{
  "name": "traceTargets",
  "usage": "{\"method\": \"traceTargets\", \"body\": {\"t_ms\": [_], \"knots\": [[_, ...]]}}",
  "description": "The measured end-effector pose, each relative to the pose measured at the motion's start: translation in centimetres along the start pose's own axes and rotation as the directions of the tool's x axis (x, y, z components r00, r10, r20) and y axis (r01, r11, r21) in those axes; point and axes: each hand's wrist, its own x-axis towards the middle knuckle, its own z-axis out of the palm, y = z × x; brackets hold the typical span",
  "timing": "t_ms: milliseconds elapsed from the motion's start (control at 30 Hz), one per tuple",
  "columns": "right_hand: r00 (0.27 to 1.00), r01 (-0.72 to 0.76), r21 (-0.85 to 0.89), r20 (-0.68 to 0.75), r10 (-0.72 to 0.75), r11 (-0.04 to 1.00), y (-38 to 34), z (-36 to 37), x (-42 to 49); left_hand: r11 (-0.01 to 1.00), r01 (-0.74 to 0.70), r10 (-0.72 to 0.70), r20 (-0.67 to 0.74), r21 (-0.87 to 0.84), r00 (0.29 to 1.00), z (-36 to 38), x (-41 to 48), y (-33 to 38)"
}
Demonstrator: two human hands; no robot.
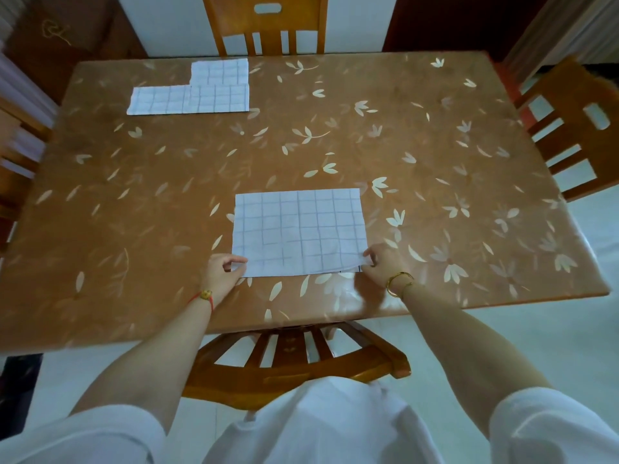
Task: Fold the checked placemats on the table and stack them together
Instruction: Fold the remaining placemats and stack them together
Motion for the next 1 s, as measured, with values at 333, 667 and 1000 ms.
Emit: {"method": "traceTargets", "body": {"t_ms": [333, 667, 1000], "knots": [[0.9, -0.367, 0.502, -0.02, 0.435, 0.783, -0.9, 1.5, 1.6, 0.895, 0.396, -0.424, -0.117, -0.206, 0.898, 2.4, 1.6, -0.5], [0.845, -0.466, 0.486, -0.004, 0.535, 0.74, -1.7, 2.0, 2.3, 0.888, 0.435, -0.452, -0.104, -0.148, 0.886, 3.5, 2.6, -0.4], [0.831, -0.535, 0.261, -0.012, 0.557, 0.804, -2.2, 2.7, 3.0, 0.887, 0.459, -0.462, -0.146, -0.051, 0.875, 4.6, 2.4, -0.2]]}}
